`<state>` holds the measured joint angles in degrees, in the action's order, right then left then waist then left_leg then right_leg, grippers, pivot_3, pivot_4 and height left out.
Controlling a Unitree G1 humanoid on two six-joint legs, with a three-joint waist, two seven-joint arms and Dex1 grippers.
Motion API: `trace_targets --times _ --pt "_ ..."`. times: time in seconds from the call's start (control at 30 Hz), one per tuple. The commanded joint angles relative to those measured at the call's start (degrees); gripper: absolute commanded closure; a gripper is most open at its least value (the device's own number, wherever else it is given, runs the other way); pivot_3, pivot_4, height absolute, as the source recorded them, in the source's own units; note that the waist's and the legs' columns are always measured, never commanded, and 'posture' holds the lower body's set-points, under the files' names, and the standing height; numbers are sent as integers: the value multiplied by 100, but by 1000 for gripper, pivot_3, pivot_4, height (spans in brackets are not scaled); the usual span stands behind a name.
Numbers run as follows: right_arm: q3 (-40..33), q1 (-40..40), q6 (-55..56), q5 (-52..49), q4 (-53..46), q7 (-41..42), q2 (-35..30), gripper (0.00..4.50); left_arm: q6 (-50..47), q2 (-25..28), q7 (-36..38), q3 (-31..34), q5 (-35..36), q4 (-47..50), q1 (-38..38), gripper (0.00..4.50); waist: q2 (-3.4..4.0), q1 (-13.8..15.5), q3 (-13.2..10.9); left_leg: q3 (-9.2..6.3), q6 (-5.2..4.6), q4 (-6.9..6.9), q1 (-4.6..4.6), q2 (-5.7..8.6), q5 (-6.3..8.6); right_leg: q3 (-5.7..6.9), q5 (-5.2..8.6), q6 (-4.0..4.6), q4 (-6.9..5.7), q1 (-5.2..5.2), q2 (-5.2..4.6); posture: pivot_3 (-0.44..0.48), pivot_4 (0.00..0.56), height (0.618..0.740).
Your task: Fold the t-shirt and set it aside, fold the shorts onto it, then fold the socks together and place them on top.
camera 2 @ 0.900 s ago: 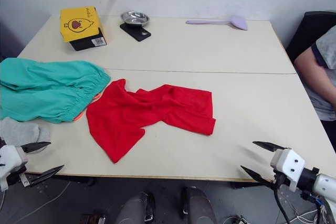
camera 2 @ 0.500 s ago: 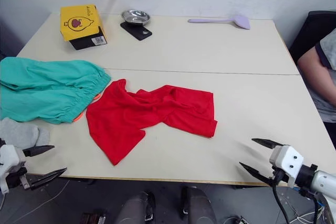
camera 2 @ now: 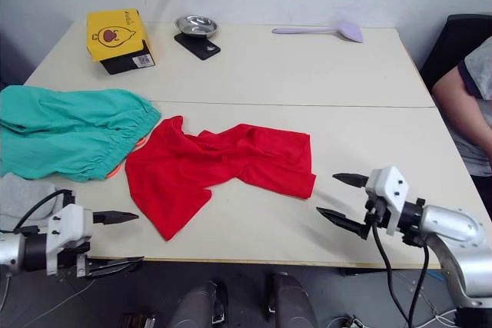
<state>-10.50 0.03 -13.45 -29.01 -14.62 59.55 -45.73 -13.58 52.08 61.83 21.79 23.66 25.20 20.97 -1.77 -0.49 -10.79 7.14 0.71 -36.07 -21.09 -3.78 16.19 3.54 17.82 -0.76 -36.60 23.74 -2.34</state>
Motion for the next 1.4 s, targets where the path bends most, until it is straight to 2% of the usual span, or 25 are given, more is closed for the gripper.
trace_targets --times 0.03,0.57,0.73,0.97,1.17,1.33,1.4 --pt "67 -243 24 54 124 157 -77 42 -34 -22 -96 -9 -44 215 -5 0 0 1 0 0 1 0 0 -1 3 0 0 0 -1 0 0 0 150 740" --pt "426 -1109 96 425 947 675 -64 42 -189 -95 -305 -230 -236 326 7 0 0 -20 0 0 -2 -10 0 0 7 0 2 -1 -15 2 1 0 150 740" --pt "563 -1321 230 705 1346 703 -57 42 -268 -151 -619 -608 -503 263 -268 0 1 -30 -1 0 -3 -12 1 1 7 0 2 -1 -18 2 0 0 150 740" --pt "755 -1610 -458 771 1630 688 -70 42 -718 -247 -960 -1200 -695 251 -774 0 1 -67 -1 0 -4 -15 1 2 5 -1 2 -2 -29 3 -2 0 150 740" --pt "959 -1790 -655 822 1701 803 28 0 -865 -227 -1086 -1402 -808 205 -911 1791 2 -136 -1 1 -3 -14 2 1 5 -2 2 -1 -33 4 -2 0 150 740" --pt "1217 -2111 -1008 932 1948 535 353 0 -901 -107 -1168 -1408 -1089 119 -816 3345 2 -128 -1 -1 2 -16 3 1 1 -2 2 -1 -38 6 -1 0 150 740" --pt "1292 -2238 -1175 985 2069 364 479 0 -951 -98 -1110 -1362 -1034 161 -739 3345 2 -131 -1 -1 1 -16 5 1 1 -2 2 -1 -39 5 -2 0 150 740"
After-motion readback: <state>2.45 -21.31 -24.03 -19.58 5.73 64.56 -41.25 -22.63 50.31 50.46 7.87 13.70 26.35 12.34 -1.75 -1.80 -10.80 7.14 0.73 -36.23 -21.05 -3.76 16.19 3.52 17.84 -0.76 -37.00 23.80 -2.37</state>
